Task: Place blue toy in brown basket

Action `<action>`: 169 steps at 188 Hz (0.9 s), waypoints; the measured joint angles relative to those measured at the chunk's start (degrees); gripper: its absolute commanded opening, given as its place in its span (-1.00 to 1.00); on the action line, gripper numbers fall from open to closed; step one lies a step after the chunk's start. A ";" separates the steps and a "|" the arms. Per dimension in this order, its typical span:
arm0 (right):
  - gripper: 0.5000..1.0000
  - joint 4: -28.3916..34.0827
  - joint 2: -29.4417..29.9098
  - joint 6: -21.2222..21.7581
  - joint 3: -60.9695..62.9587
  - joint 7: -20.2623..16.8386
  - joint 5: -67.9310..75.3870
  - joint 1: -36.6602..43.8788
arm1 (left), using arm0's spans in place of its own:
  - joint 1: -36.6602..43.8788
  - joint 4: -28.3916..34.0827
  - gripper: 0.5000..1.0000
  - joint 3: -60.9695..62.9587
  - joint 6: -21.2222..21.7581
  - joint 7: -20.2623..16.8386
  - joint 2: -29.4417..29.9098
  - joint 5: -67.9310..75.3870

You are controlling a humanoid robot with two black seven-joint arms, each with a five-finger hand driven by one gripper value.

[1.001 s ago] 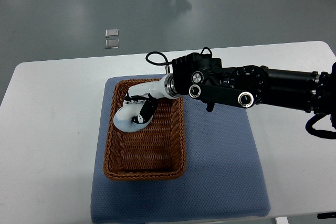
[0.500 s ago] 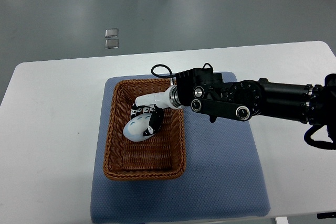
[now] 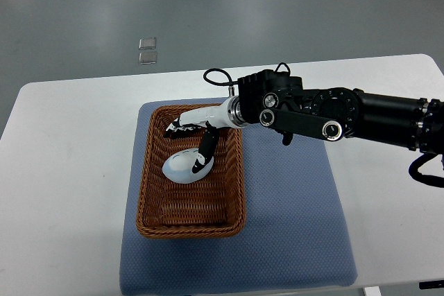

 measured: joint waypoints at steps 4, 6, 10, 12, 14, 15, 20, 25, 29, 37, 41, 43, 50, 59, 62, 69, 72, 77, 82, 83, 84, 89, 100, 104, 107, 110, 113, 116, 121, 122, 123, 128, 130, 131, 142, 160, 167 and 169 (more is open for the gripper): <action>0.64 0.27 -0.63 0.59 0.69 0.00 0.40 0.29 | 0.01 0.00 1.00 0.00 0.00 0.00 0.00 0.00; 0.64 0.40 -0.90 0.81 0.96 0.00 0.56 0.42 | 0.01 0.00 1.00 0.00 0.00 0.00 0.00 0.00; 0.64 0.67 -1.45 1.19 1.51 0.00 0.90 0.74 | 0.01 0.00 1.00 0.00 0.01 0.00 0.00 0.00; 0.64 0.80 -1.74 1.37 1.78 0.00 1.07 0.90 | 0.01 0.00 1.00 0.00 0.01 0.00 0.00 0.00; 0.64 0.95 -2.04 1.52 2.06 0.00 1.23 1.06 | 0.01 0.00 1.00 0.00 0.02 0.00 0.00 0.00; 0.64 1.02 -2.20 1.58 2.18 0.00 1.32 1.14 | 0.01 0.00 1.00 0.00 0.02 0.00 0.00 0.00; 0.64 1.45 -3.21 1.92 3.01 0.00 1.85 1.57 | 0.01 0.00 1.00 0.01 0.05 0.00 0.00 0.00; 0.64 1.78 -4.11 2.14 3.73 0.00 2.32 1.84 | 0.01 0.00 1.00 0.01 0.07 0.00 0.00 0.00; 0.64 2.00 -4.85 2.28 4.37 0.00 2.72 2.01 | 0.01 0.00 1.00 0.01 0.07 0.00 0.00 0.00; 0.64 2.31 -6.32 2.53 5.97 0.00 3.59 2.18 | 0.01 0.00 1.00 0.03 0.08 0.00 0.00 0.00; 0.64 2.42 -7.19 2.66 7.10 0.00 4.16 2.21 | 0.01 0.00 1.00 0.04 0.08 0.00 0.00 0.00; 0.64 2.45 -7.51 2.70 7.57 0.00 4.39 2.21 | 0.01 0.00 1.00 0.05 0.08 0.00 0.00 0.00; 0.64 2.54 -8.58 2.86 9.26 0.00 5.21 2.17 | 0.01 -0.01 1.00 0.06 0.08 0.00 0.00 0.00; 0.64 2.58 -9.86 2.94 11.50 0.00 6.25 1.79 | 0.01 -0.02 1.00 0.07 0.09 0.00 0.00 0.00; 0.64 2.58 -10.32 2.96 12.26 0.00 6.63 1.60 | 0.01 -0.03 1.00 0.08 0.09 0.00 0.00 0.00; 0.64 2.64 -11.37 2.98 14.29 0.05 7.72 0.65 | 0.00 -0.06 1.00 0.09 0.09 -0.01 0.00 0.00; 0.64 2.64 -11.89 2.95 15.29 0.06 8.30 0.05 | 0.00 -0.07 1.00 0.11 0.09 -0.01 0.00 0.00; 0.64 2.57 -12.91 2.80 17.42 0.06 9.54 -1.42 | 0.00 -0.09 1.00 0.14 0.09 0.00 0.00 0.00; 0.64 2.48 -13.55 2.64 19.31 0.06 10.64 -2.77 | 0.01 -0.10 1.00 0.15 0.09 0.00 0.00 0.00; 0.64 2.46 -13.66 2.61 19.71 0.06 10.86 -3.05 | 0.00 -0.10 1.00 0.15 0.09 0.00 0.00 0.00; 0.64 2.45 -13.76 2.58 20.11 0.06 11.09 -3.33 | 0.00 -0.10 1.00 0.15 0.09 0.00 0.00 0.00; 0.64 2.25 -14.23 2.41 22.62 0.07 12.49 -5.08 | 0.00 -0.11 1.00 0.16 0.09 0.00 0.00 0.00; 0.64 1.78 -14.63 2.26 28.10 0.07 15.32 -8.86 | 0.00 -0.13 1.00 0.17 0.09 0.00 0.00 0.00; 0.64 1.51 -14.63 2.24 30.52 0.09 16.55 -10.61 | 0.00 -0.13 1.00 0.17 0.09 0.00 0.00 0.00; 0.64 1.32 -14.58 2.23 31.99 0.10 17.31 -11.73 | 0.00 -0.13 1.00 0.17 0.09 0.00 0.00 0.01; 0.64 1.11 -14.50 2.22 33.41 0.10 18.05 -12.87 | 0.00 -0.13 1.00 0.17 0.09 0.00 0.00 0.01; 0.64 0.83 -14.33 2.21 35.28 0.11 19.02 -14.37 | 0.01 -0.13 1.00 0.17 0.09 0.00 0.00 0.01; 0.64 0.62 -14.18 2.19 36.67 0.16 19.74 -15.45 | 0.01 -0.13 1.00 0.17 0.09 0.00 0.00 0.01; 0.64 0.27 -13.89 2.18 38.90 0.32 20.95 -17.24 | 0.01 -0.13 1.00 0.17 0.09 0.00 0.00 0.00; 0.64 0.20 -13.82 2.17 39.33 0.37 21.19 -17.60 | 0.01 -0.13 1.00 0.17 0.09 0.00 0.00 0.00; 0.64 0.13 -13.75 2.17 39.77 0.43 21.44 -17.96 | 0.01 -0.13 1.00 0.17 0.09 0.00 0.00 0.00; 0.64 -0.35 -13.22 2.14 42.43 0.88 22.99 -20.14 | 0.01 -0.13 1.00 0.16 0.09 0.00 0.00 0.00; 0.64 -0.51 -13.01 2.14 43.28 1.07 23.50 -20.85 | 0.01 -0.13 1.00 0.16 0.09 0.00 0.00 0.00; 0.64 -0.59 -12.90 2.14 43.69 1.17 23.76 -21.21 | 0.01 -0.13 1.00 0.16 0.09 0.00 0.00 0.01; 0.64 -1.45 -11.10 2.13 48.44 2.53 27.11 -25.54 | 0.02 -0.13 1.00 0.12 0.09 0.00 0.00 0.01; 0.64 -2.07 -8.49 2.12 54.66 4.04 32.17 -32.13 | 0.06 -0.12 1.00 0.08 0.09 0.00 0.00 0.01; 0.64 -2.34 -7.85 2.12 56.86 4.31 34.02 -34.48 | 0.08 -0.09 1.00 0.08 0.09 0.00 0.00 0.01; 0.64 -2.44 -7.72 2.12 57.37 4.37 34.47 -35.03 | 0.09 -0.08 1.00 0.08 0.09 0.00 0.00 0.01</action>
